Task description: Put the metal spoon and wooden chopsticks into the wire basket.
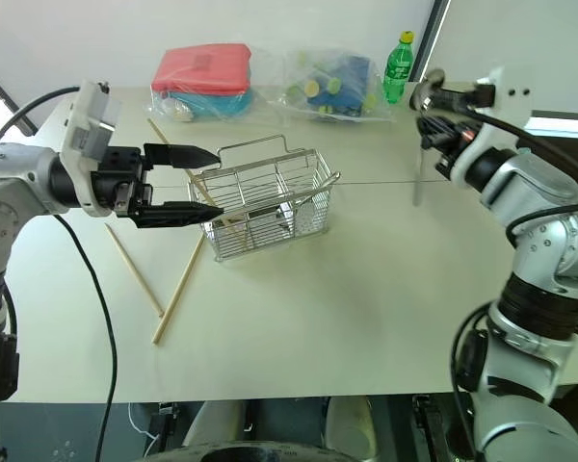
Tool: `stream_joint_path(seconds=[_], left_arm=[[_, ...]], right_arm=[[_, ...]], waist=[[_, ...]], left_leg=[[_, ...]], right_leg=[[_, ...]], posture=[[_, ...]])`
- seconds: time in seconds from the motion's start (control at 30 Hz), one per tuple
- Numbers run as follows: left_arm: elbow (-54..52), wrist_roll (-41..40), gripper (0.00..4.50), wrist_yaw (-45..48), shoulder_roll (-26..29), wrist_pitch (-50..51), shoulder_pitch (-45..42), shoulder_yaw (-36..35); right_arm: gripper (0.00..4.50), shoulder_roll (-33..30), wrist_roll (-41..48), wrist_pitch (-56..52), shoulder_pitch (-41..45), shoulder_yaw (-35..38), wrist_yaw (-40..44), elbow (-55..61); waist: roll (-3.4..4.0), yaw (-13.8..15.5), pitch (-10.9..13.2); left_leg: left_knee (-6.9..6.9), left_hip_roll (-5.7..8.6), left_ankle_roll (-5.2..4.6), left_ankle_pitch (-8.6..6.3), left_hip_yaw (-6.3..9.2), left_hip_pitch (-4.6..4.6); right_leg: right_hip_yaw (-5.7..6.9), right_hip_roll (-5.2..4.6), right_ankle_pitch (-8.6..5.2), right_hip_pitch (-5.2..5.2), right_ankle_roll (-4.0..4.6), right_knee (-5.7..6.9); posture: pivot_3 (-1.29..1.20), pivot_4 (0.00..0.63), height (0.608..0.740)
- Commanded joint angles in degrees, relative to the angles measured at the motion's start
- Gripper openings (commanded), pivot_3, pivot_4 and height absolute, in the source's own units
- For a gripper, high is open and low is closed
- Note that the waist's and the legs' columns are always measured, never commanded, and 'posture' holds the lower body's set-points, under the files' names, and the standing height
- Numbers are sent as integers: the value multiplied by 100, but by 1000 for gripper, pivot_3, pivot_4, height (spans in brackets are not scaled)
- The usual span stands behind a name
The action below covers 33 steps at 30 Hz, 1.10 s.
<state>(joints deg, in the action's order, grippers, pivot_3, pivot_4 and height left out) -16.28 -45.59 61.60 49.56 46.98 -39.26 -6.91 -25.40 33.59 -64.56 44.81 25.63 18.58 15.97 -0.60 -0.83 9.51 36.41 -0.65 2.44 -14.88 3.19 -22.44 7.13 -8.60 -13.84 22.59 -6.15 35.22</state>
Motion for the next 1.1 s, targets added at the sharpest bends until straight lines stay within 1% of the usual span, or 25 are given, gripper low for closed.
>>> stream_joint_path(seconds=[0.03,0.13,0.17,0.27,0.37,0.47,0.73,0.77,0.8,0.83,0.9,0.93,0.97,1.0,1.03,1.07,1.1], left_arm=[[-234,-115,4500,-215,100,12,89,-387],[-375,-194,4500,-282,177,57,233,-508],[-430,-230,4500,-300,216,77,284,-553],[-520,-311,4500,-357,306,135,378,-652],[-555,-350,4500,-413,344,153,414,-680],[-609,-396,4500,-474,353,177,412,-685],[-554,-414,4500,-493,368,108,316,-610],[-544,-409,4500,-496,351,98,291,-589],[-542,-409,4500,-500,341,93,277,-577],[-530,-406,4500,-500,331,87,263,-565],[-503,-392,4500,-484,324,73,252,-548],[-479,-376,4500,-469,320,59,246,-535],[-463,-365,4500,-459,318,50,243,-528],[-438,-350,4500,-448,314,37,230,-515],[-420,-340,4500,-439,310,27,221,-506],[-412,-338,4500,-436,309,22,214,-503],[-391,-331,4500,-432,305,13,198,-494]], right_arm=[[16,534,245,421,444,-228,-272,210],[16,853,43,944,492,-760,-264,161],[16,913,-75,1287,545,-940,-186,117],[16,1245,17,1639,752,-1031,-290,-99],[16,1447,-111,1889,588,-1381,-237,-193],[16,1506,-250,2224,474,-1596,-159,-343],[16,1561,-453,2594,89,-1972,-46,-610],[635,1574,-463,2620,34,-1978,-68,-620],[876,1582,-465,2635,-1,-1978,-85,-622],[1244,1581,-474,2642,-26,-1974,-115,-617],[2273,1558,-512,2679,-64,-1967,-161,-588],[2687,1535,-507,2680,-79,-1935,-181,-564],[3323,1522,-502,2679,-87,-1912,-191,-549],[3865,1481,-498,2677,-100,-1874,-198,-530],[4278,1452,-496,2677,-109,-1850,-203,-520],[4457,1420,-497,2675,-120,-1834,-204,-502],[4457,1372,-489,2661,-127,-1806,-197,-484]], waist=[[-2,-6,-1],[-3,7,-2],[-2,10,-1],[-3,1,-2],[-6,-8,-3],[-6,-14,-3],[-6,-16,-4],[-6,-17,-3],[-6,-16,-3],[-6,-13,-3],[-6,-12,-3],[-6,-14,-3],[-6,-15,-3],[-6,-15,-3],[-6,-14,-3],[-6,-14,-3],[-6,-15,-3]], left_leg=[[-4,0,0,0,-2,0],[-15,0,0,0,-1,1],[-17,0,0,0,-1,0],[-17,3,0,0,-3,-5],[-18,3,0,0,-6,-2],[-19,3,0,1,-5,1],[-18,2,3,3,-5,2],[-19,2,3,3,-6,2],[-19,2,4,3,-7,2],[-19,2,4,3,-7,2],[-18,3,4,3,-7,2],[-18,2,4,3,-7,2],[-18,3,4,3,-7,2],[-18,2,4,3,-7,3],[-18,2,4,3,-6,3],[-18,2,5,3,-6,3],[-18,2,5,4,-6,3]], right_leg=[[-2,0,0,3,0,2],[-3,2,0,9,0,9],[-3,2,0,11,1,14],[-6,0,0,15,0,19],[-12,2,0,18,0,22],[-12,3,0,19,1,25],[-14,4,0,22,1,23],[-15,4,0,21,1,24],[-15,4,0,21,1,24],[-16,4,0,21,1,24],[-16,3,0,21,1,23],[-16,3,0,21,1,23],[-16,4,0,21,1,23],[-16,4,0,21,1,22],[-16,4,0,21,1,22],[-16,4,0,21,1,22],[-16,4,0,21,1,22]], posture=[[0,150,678],[0,150,678],[0,150,678],[0,150,678],[0,150,678],[0,150,678],[0,150,678],[0,150,678],[0,150,678],[0,150,678],[0,150,678],[0,150,678],[0,150,678],[0,150,678],[0,150,678],[0,150,678],[0,150,678]])
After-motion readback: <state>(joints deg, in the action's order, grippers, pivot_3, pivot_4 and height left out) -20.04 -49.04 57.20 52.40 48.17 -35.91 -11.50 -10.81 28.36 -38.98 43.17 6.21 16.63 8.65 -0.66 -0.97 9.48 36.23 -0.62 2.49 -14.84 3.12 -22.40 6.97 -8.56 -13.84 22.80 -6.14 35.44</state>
